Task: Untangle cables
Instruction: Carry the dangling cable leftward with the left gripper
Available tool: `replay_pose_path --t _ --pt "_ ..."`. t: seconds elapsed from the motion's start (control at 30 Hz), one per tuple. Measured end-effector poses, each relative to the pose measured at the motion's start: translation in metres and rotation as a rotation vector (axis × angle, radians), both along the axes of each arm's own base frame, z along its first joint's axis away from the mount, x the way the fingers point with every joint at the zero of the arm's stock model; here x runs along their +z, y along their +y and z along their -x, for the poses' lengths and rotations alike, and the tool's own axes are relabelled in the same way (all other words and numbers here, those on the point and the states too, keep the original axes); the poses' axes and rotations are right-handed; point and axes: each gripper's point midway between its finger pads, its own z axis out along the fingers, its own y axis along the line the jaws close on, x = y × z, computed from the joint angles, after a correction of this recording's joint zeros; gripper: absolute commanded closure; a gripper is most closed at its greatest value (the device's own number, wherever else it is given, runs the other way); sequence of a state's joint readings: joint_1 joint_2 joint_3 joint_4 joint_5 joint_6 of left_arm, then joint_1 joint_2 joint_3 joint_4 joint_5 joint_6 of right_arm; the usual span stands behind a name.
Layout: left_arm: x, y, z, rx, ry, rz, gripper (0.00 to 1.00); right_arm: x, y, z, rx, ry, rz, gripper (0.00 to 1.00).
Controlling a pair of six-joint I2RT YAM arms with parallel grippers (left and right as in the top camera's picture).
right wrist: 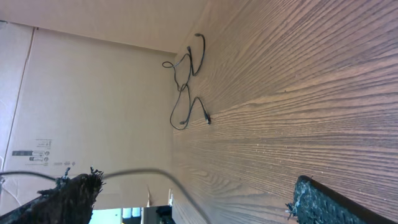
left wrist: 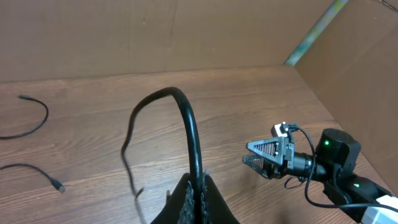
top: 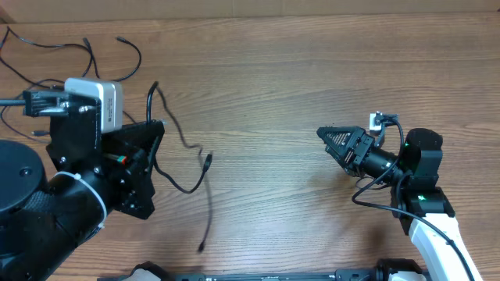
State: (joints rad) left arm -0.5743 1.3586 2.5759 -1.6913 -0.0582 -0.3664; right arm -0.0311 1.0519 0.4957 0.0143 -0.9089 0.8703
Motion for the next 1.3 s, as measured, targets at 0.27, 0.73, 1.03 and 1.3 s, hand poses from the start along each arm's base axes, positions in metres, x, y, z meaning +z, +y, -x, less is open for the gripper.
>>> replay_pose_path --t 0.27,0.73,1.03,1.3 --pt "-0.002 -0.007 -0.001 0.003 0.049 0.06 0.96 0.0 0.0 0.0 0.0 0.0 0.0 0.0" --pt "-0.02 -0.041 -0.021 -0.066 0.166 0.078 0.96 0.0 0.0 0.0 0.0 0.0 0.0 0.0" --pt "-0.036 -0.068 -0.032 -0.142 0.256 0.084 0.96 0.0 0.0 0.0 0.0 0.0 0.0 0.0" --pt "-0.039 -0.065 -0.035 -0.107 0.272 0.088 0.95 0.0 0.0 0.0 0.0 0.0 0.0 0.0"
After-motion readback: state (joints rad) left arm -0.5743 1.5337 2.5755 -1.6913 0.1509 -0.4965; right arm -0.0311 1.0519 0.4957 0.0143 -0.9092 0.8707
